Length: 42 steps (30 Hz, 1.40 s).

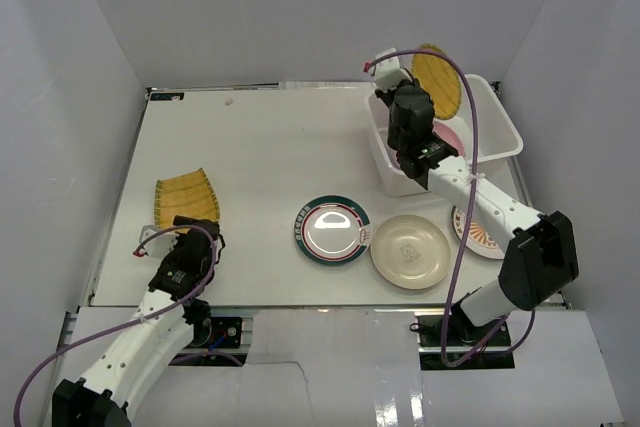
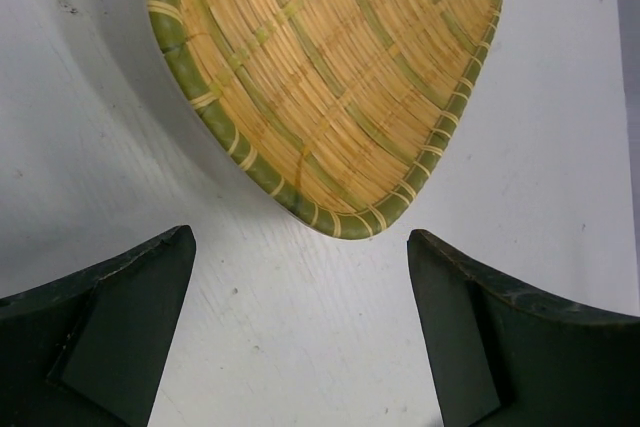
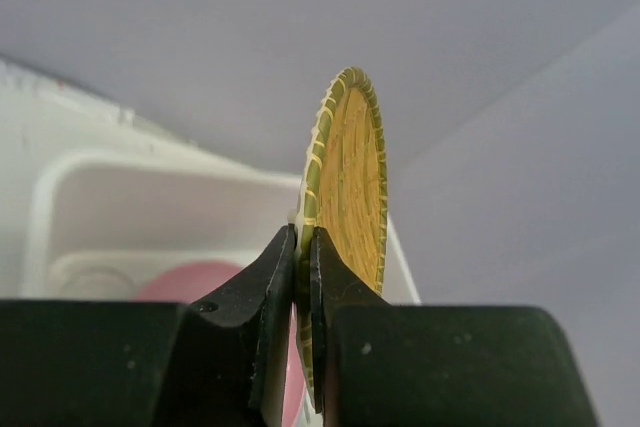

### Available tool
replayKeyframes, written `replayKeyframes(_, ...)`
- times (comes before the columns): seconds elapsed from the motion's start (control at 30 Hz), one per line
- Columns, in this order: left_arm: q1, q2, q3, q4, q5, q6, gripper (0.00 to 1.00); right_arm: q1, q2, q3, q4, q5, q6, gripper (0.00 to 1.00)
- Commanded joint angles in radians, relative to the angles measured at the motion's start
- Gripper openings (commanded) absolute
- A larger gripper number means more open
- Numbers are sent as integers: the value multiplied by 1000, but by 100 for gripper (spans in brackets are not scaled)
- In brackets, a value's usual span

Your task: Place the plates into the plastic bin on the countertop

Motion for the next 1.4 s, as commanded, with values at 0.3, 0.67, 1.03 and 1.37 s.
replayKeyframes(0.3,25,71,33,12,51,10,98,-150,133,-147,-108,-184,312,8)
replayKeyframes(0.67,116,123,23,157,74,89,97,-156,69,27,-464,-331,601,86)
replayKeyframes(1.03,263,168,-88,411,232,143,76,17,-117,-180,-323,-776,895,86)
replayKeyframes(1.37,339,208,-150,549,285,160,35,175,202,-81,-136,-999,1168,86)
